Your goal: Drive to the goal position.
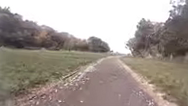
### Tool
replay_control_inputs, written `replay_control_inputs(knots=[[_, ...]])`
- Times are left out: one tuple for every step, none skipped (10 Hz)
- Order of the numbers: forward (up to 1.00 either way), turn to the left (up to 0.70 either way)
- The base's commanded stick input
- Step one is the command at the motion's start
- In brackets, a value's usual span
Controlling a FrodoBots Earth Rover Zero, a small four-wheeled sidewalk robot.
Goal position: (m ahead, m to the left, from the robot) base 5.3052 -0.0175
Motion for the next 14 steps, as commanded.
replay_control_inputs(knots=[[0.70,-0.14],[0.70,-0.14],[0.70,-0.14],[0.70,-0.14],[0.70,-0.14],[0.70,-0.14],[0.70,-0.14],[0.70,-0.14],[0.70,-0.14],[0.70,-0.14],[0.70,-0.14],[0.70,-0.14],[0.70,-0.14],[0.70,-0.14]])
